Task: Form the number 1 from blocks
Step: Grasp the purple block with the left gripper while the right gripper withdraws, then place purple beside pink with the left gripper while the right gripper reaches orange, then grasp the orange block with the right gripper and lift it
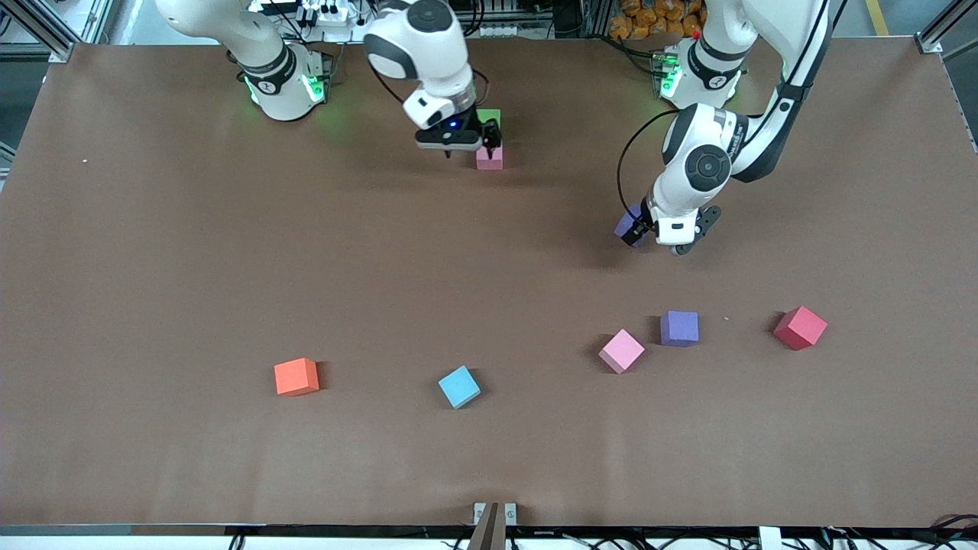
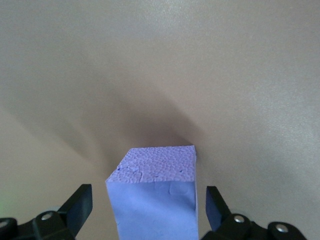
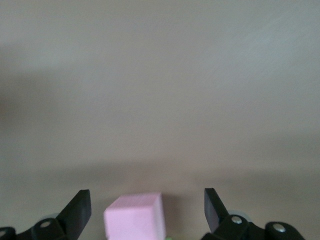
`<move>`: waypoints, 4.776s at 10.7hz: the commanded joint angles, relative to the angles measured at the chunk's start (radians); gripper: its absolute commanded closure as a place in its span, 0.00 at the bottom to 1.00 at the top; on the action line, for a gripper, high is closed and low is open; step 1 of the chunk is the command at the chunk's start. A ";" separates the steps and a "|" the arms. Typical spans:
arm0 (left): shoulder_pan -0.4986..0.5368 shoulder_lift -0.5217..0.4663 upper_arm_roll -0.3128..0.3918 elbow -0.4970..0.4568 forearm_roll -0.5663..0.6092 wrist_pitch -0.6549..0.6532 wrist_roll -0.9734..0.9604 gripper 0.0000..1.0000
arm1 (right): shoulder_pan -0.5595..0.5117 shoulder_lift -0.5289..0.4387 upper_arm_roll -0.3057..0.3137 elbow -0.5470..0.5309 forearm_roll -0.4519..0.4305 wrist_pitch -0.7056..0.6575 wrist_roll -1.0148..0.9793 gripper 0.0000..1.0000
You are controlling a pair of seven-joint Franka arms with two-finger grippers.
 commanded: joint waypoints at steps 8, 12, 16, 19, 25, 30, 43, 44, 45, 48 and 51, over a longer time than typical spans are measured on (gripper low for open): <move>-0.027 0.027 -0.164 0.098 0.245 0.026 0.003 1.00 | -0.572 0.166 -0.195 0.254 -0.003 -0.101 -0.315 0.00; -0.133 0.047 -0.246 0.219 0.246 -0.061 0.043 1.00 | -0.621 0.366 -0.229 0.483 -0.018 -0.101 -0.783 0.00; -0.272 0.105 -0.250 0.263 0.246 -0.061 0.053 1.00 | -0.612 0.472 -0.236 0.606 -0.020 -0.103 -0.999 0.00; -0.331 0.157 -0.246 0.317 0.236 -0.061 0.056 1.00 | -0.607 0.552 -0.234 0.685 0.003 -0.101 -1.011 0.00; -0.394 0.258 -0.210 0.457 0.204 -0.061 0.055 1.00 | -0.590 0.633 -0.236 0.744 0.043 -0.086 -1.007 0.01; -0.456 0.306 -0.195 0.483 0.198 -0.061 0.047 1.00 | -0.576 0.681 -0.259 0.760 0.038 -0.049 -1.008 0.01; -0.484 0.349 -0.197 0.486 0.198 -0.061 0.014 1.00 | -0.556 0.385 -0.285 0.475 0.187 -0.069 -0.991 0.42; -0.484 0.352 -0.197 0.486 0.198 -0.061 0.012 1.00 | -0.546 0.342 -0.285 0.429 0.192 -0.069 -0.953 0.42; -0.483 0.352 -0.195 0.486 0.198 -0.061 0.010 0.59 | -0.524 0.304 -0.286 0.378 0.192 -0.067 -0.903 0.42; -0.476 0.340 -0.197 0.490 0.200 -0.061 0.006 0.00 | -0.455 0.187 -0.286 0.250 0.192 -0.067 -0.755 0.42; -0.449 0.263 -0.200 0.507 0.198 -0.078 -0.026 0.00 | -0.373 0.130 -0.283 0.171 0.192 -0.058 -0.613 0.42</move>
